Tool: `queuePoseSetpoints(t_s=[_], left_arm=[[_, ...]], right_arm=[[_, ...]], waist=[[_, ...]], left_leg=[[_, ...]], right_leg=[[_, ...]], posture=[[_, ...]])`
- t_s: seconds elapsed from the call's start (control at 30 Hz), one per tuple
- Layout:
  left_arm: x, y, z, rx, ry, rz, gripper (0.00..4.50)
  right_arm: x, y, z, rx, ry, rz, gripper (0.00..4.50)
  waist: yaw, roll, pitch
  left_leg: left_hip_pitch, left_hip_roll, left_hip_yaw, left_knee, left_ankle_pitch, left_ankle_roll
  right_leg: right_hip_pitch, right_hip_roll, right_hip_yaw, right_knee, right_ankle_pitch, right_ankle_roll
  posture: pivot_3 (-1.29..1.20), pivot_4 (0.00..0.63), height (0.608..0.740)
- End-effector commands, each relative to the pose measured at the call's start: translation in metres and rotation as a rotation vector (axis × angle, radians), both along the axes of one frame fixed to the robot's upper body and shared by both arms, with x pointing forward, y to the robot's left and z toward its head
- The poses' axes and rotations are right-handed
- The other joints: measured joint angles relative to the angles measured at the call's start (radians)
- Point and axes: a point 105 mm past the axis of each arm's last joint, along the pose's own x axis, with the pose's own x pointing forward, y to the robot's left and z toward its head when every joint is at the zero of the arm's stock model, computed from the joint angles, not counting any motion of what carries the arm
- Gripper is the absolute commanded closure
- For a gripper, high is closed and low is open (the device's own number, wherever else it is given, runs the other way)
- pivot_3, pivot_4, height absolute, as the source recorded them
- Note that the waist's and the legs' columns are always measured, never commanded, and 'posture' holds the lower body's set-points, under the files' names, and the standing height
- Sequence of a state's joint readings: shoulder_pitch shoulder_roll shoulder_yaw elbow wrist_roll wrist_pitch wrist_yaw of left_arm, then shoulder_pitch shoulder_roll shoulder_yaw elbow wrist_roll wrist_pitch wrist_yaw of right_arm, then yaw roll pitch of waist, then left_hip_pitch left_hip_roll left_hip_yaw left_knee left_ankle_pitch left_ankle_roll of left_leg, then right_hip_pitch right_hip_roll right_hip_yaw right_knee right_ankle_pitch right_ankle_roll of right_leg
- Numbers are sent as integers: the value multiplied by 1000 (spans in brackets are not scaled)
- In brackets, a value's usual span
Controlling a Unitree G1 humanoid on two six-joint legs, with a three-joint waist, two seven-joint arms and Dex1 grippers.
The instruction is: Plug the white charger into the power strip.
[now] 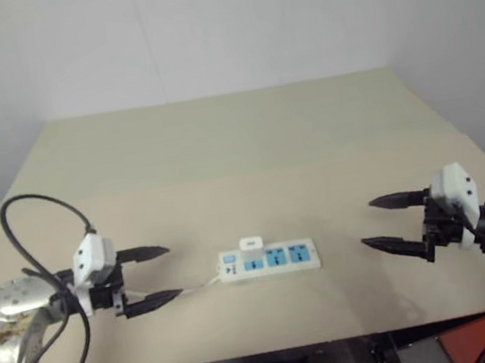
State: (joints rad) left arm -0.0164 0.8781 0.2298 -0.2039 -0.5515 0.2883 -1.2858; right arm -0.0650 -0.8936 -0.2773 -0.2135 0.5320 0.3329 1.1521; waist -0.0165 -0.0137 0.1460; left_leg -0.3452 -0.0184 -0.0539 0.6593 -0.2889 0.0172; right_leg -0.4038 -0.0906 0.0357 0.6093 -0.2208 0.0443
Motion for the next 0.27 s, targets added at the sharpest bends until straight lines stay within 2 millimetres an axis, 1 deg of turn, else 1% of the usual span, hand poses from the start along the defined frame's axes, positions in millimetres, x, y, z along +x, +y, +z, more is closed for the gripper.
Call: queuePoseSetpoints(t_s=[0.03,0.27], left_arm=[[-3,3,11,10,-35,9,43],[2,0,13,-2,-42,4,43]], right_arm=[[-1,7,9,-7,-61,22,0],[1,14,5,0,-63,41,0]], waist=[[1,0,0],[4,0,0]], left_leg=[[0,0,0,0,0,0],[0,0,1,0,0,0]], right_leg=[[0,0,0,0,0,0],[0,0,0,0,0,0]], posture=[[0,150,740],[0,150,740]])
